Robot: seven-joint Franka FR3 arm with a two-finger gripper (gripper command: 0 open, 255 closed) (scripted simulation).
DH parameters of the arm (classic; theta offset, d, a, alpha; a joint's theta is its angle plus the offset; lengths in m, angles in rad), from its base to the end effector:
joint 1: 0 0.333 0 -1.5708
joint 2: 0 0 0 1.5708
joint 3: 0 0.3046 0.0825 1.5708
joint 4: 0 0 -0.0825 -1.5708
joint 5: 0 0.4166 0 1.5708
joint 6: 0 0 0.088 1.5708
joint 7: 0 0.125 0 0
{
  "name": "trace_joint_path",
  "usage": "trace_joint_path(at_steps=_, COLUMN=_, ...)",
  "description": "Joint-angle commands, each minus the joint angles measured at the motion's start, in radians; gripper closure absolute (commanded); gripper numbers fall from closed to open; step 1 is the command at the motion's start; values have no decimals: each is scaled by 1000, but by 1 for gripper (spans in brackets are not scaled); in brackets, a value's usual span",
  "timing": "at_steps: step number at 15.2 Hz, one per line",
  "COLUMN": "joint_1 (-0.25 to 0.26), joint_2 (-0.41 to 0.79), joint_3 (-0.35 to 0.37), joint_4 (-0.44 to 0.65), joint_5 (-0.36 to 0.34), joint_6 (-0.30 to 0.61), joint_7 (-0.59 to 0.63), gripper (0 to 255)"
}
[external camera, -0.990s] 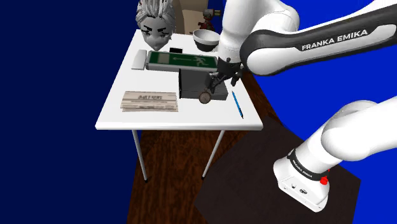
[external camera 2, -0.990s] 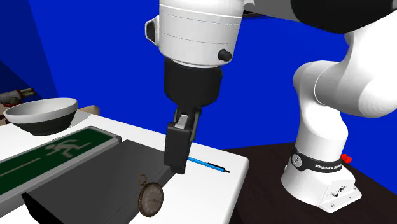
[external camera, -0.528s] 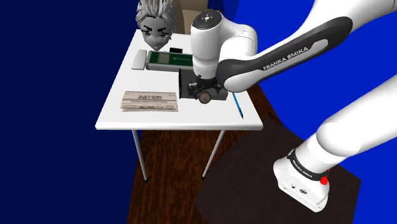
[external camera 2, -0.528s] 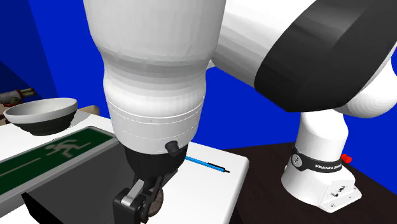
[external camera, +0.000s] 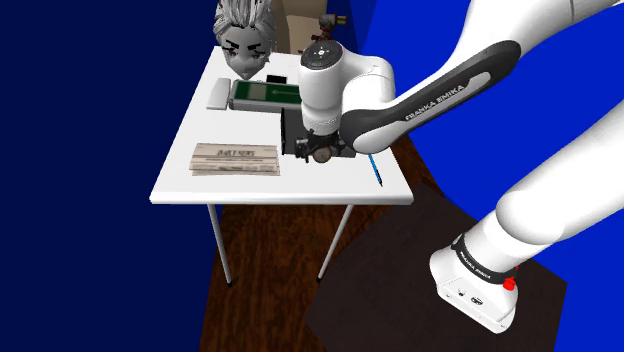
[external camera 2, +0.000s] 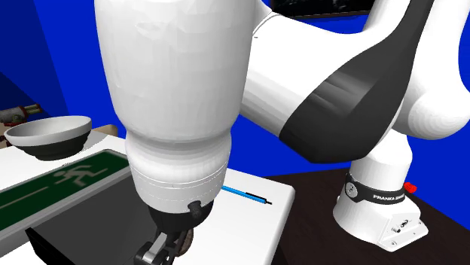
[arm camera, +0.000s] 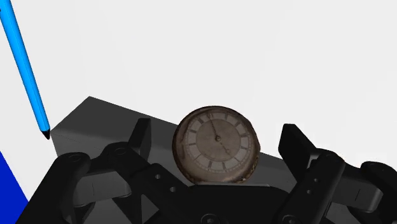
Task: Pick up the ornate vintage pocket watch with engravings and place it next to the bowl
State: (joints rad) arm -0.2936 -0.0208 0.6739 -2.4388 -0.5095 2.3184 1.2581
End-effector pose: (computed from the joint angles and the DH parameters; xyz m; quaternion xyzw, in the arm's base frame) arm 0.4626 0.1670 0.2492 0.9504 -0.2469 0.0977 0.1619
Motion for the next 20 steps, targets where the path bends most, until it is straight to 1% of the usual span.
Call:
trace_joint_path(at_steps=1, joint_1=-1, joint_2=4, joint_3=-1, joint_4=-2, joint_5=-6, joint_6=5, joint_7=4, gripper=0)
trace_joint_path(at_steps=6, joint_1=-1, joint_2=4, joint_3=-1, joint_4=-2, joint_5=-6, joint_6=5, joint_7=4, gripper=0)
trace_joint_path(at_steps=7, joint_1=-1, joint_2=4, joint_3=-1, joint_4=-2, joint_5=-6, joint_6=5, joint_7=4, gripper=255)
trace_joint_path(at_steps=16, joint_1=-1, joint_2=4, joint_3=-1, joint_4=-2, joint_5=-6, joint_6=5, joint_7=4, gripper=255)
trace_joint_path(at_steps=20, joint_1=4, joint_2=-50, joint_3=-2, joint_4=7, joint_5=59, joint_6=-30, joint_7=-55, gripper=255)
